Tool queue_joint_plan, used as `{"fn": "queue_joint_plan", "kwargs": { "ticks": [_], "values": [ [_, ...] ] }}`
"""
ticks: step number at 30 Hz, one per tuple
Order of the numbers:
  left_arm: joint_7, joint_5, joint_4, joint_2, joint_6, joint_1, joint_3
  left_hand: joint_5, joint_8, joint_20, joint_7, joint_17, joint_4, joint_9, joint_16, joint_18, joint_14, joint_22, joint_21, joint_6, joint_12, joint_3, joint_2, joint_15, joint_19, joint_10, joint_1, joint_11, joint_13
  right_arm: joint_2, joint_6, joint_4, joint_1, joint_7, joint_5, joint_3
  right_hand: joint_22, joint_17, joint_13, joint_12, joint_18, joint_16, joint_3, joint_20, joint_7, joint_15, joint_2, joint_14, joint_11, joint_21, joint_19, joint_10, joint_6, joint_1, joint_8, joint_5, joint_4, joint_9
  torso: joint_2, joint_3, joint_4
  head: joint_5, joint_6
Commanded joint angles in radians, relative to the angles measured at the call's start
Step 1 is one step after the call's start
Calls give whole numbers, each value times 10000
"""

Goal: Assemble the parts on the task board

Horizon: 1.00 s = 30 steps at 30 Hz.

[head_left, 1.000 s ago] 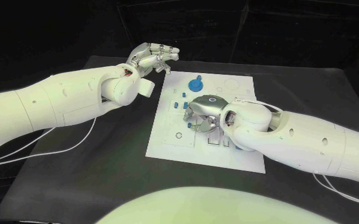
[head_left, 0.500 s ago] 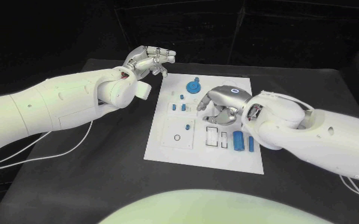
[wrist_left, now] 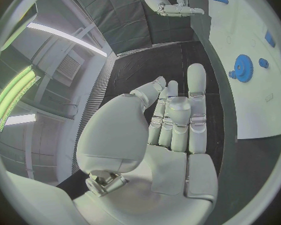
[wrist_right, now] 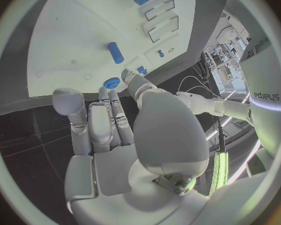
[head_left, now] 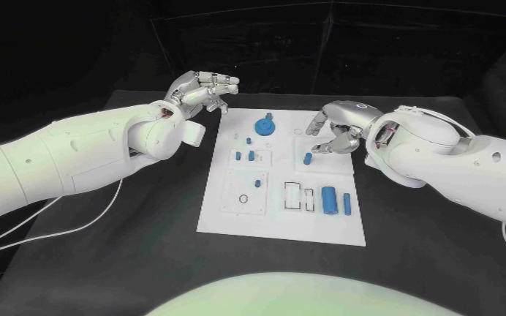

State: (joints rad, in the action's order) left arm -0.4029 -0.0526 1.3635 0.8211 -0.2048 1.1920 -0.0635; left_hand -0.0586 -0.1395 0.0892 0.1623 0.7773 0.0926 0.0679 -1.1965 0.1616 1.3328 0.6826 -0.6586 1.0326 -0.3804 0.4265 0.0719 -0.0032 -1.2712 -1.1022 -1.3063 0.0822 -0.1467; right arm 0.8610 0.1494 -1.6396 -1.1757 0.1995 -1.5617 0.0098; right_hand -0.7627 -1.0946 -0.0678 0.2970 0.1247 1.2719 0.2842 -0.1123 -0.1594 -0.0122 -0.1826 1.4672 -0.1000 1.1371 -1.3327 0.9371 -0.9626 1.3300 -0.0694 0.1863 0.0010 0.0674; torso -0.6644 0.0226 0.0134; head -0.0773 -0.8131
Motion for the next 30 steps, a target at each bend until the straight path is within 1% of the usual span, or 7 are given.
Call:
{"fn": "queue_joint_plan", "kwargs": {
  "ticks": [1,4,6,11,14,23,30],
  "values": [
    [-17,12,-8,-7,145,14,1,-6,-12,68,23,-5,-13,-10,53,193,-56,-12,68,-56,-36,-54,-31,19,24,38,45,5,-12,-27,-710,77,-25,244,19,8,183,156,6,81,137,-142,-336,42,9,48,82,-5,15,-134,79,-147,95,60,29,70,50,-1,-8,8,3,2,-23],
    [-18,12,-6,-8,150,14,1,-6,-12,68,23,-5,-13,-10,53,193,-56,-12,68,-56,-36,-54,-31,19,24,38,45,5,-12,-89,-956,142,-25,291,-90,5,369,309,5,169,163,-234,-673,42,26,47,173,-54,13,-271,136,-289,152,185,26,93,107,0,-6,6,7,-2,-35],
    [-20,12,-13,-16,155,14,0,-6,-12,68,23,-5,-13,-10,53,193,-56,-12,68,-56,-36,-54,-31,19,24,38,45,5,-12,-160,-1168,196,-22,312,-149,1,393,341,1,242,164,-244,-854,42,31,46,241,-60,15,-300,134,-342,173,268,21,101,141,2,4,12,4,-19,-52],
    [-23,12,-20,-21,162,14,0,-6,-12,68,23,-5,-13,-10,53,193,-56,-12,68,-56,-36,-54,-31,19,24,38,45,5,-12,-293,-1479,265,4,296,-199,-18,412,352,-11,394,167,-231,-977,48,26,60,369,-47,35,-324,116,-244,139,405,-2,137,149,11,0,4,8,-9,-50],
    [-25,12,-29,-26,163,13,0,-6,-12,68,23,-5,-13,-10,53,193,-56,-12,68,-56,-36,-54,-31,19,24,38,45,5,-12,-364,-1599,281,32,244,-212,-29,416,355,-8,486,168,-219,-1011,57,32,73,457,-35,50,-334,96,-137,95,507,-22,190,130,16,-2,16,8,-17,-58],
    [-24,12,-59,-41,173,12,-1,-6,-12,68,23,-5,-13,-10,53,193,-56,-12,68,-56,-36,-54,-31,19,24,38,45,5,-12,-522,-1825,352,93,175,-247,-92,305,348,40,608,146,-178,-935,95,70,126,688,24,111,-280,-16,337,-45,700,-64,280,93,21,-7,10,2,-27,-70],
    [-22,12,-84,-61,185,11,-2,-6,-12,68,23,-5,-13,-10,53,193,-56,-12,68,-56,-36,-54,-31,19,24,38,45,5,-12,-682,-1890,464,152,122,-332,-143,4,252,67,455,92,-85,-598,141,104,180,857,130,171,-102,-212,948,-302,798,-131,229,122,29,-4,14,7,-22,-94]
  ]
}}
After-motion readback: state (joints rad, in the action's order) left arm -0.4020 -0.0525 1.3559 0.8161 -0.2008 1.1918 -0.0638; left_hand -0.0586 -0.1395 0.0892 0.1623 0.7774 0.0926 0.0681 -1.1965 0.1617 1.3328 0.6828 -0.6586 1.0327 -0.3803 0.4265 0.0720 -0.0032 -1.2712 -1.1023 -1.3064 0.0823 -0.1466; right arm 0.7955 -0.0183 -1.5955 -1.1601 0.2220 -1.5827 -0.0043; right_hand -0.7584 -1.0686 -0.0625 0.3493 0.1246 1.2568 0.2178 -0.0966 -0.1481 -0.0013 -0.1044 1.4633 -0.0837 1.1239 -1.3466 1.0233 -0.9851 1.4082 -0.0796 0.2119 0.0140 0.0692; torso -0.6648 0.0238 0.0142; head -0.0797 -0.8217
